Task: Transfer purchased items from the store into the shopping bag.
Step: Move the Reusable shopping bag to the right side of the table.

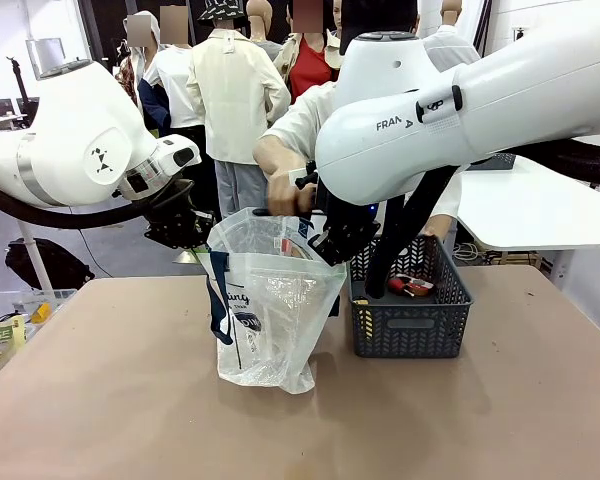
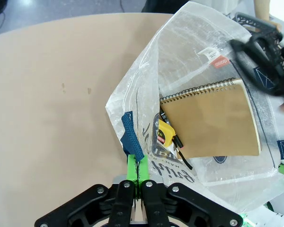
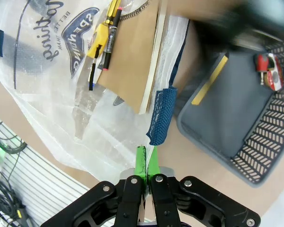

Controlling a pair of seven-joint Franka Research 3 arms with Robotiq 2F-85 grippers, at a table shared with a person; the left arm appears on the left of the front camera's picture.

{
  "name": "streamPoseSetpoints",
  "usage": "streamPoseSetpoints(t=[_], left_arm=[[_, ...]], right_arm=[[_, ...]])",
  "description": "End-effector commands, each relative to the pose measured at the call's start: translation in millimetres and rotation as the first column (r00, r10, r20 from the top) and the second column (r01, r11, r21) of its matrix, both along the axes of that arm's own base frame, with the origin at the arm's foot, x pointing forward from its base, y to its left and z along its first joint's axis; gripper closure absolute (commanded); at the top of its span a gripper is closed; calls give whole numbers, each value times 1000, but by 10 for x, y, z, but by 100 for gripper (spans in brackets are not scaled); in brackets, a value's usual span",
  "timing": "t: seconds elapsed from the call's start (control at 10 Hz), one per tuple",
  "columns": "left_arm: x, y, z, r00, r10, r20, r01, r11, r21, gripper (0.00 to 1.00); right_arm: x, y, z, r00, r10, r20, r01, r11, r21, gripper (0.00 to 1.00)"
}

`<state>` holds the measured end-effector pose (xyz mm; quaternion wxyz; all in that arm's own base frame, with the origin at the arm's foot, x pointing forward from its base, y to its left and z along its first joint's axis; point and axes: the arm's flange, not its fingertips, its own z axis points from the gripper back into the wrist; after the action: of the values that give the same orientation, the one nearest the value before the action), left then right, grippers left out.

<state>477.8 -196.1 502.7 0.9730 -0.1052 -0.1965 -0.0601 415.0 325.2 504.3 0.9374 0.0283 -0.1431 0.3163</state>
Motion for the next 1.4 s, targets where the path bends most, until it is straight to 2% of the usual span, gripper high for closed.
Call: streamPoseSetpoints(t=[0.0,1.3], left_arm=[[6,12,12,1000,2,2,-2,1000,-1,100],[6,12,12,1000,2,2,-2,1000,-1,100]], right_arm=[[7,-18,14,1000,-6,3,6,1000,1,100],[7,-18,14,1000,-6,3,6,1000,1,100]])
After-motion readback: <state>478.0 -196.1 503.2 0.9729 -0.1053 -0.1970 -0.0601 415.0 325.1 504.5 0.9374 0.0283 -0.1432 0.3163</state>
